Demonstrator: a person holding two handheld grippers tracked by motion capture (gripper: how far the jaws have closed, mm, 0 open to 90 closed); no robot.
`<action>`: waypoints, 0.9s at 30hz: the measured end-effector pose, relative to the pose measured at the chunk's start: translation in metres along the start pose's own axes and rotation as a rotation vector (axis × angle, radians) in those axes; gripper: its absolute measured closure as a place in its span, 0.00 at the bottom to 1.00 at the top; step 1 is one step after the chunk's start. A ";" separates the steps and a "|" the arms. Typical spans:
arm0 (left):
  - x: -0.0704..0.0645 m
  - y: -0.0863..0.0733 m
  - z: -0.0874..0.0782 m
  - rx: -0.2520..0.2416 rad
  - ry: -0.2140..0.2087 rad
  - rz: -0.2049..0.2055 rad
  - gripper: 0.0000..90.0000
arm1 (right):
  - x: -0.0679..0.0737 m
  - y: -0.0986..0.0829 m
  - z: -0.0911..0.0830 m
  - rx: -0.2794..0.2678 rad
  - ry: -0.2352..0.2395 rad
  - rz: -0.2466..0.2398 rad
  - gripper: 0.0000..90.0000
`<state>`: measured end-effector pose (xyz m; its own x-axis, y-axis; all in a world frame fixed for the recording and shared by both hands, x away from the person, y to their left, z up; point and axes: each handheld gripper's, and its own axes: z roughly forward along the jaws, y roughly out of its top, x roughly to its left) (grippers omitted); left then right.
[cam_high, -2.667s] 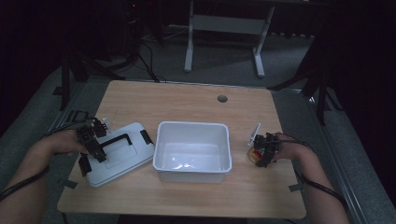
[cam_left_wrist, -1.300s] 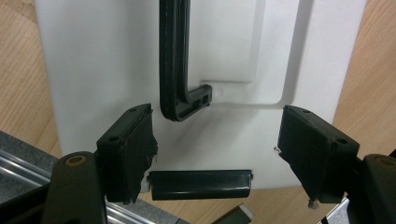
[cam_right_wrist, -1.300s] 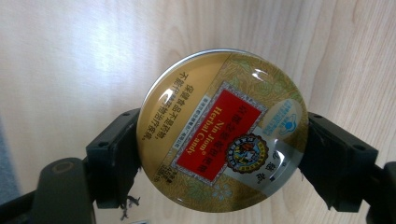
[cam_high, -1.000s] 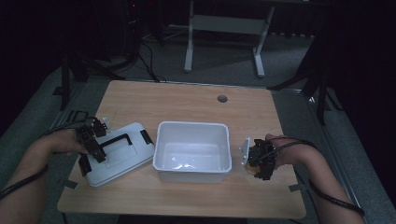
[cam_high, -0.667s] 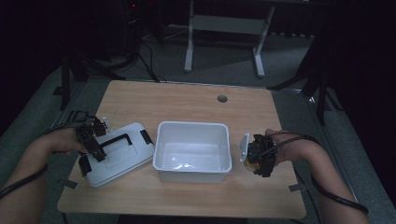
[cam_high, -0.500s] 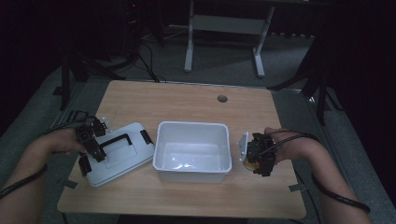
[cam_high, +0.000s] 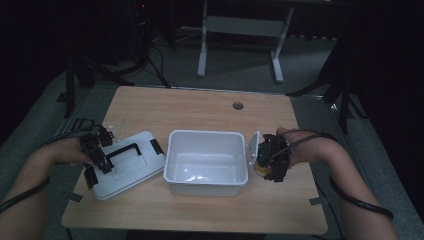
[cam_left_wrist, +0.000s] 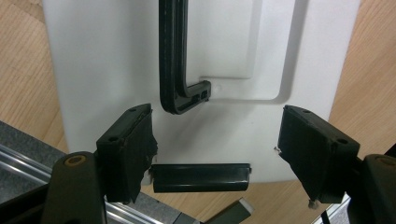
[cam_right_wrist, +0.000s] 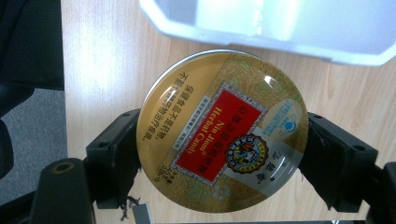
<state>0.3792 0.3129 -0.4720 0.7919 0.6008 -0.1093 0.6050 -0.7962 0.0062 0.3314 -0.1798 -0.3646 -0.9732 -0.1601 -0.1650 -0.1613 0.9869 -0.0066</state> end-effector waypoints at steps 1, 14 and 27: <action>0.000 0.000 0.000 0.000 -0.002 -0.001 0.29 | -0.001 0.002 0.000 0.000 0.001 -0.003 0.22; 0.000 -0.001 0.001 0.002 -0.001 -0.004 0.29 | -0.013 0.031 -0.002 0.005 -0.007 -0.037 0.22; 0.000 0.001 0.003 0.008 -0.001 0.002 0.29 | -0.023 0.060 0.002 -0.011 -0.014 -0.044 0.22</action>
<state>0.3792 0.3118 -0.4746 0.7932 0.5988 -0.1104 0.6023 -0.7982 -0.0020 0.3441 -0.1169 -0.3633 -0.9628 -0.2029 -0.1782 -0.2056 0.9786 -0.0036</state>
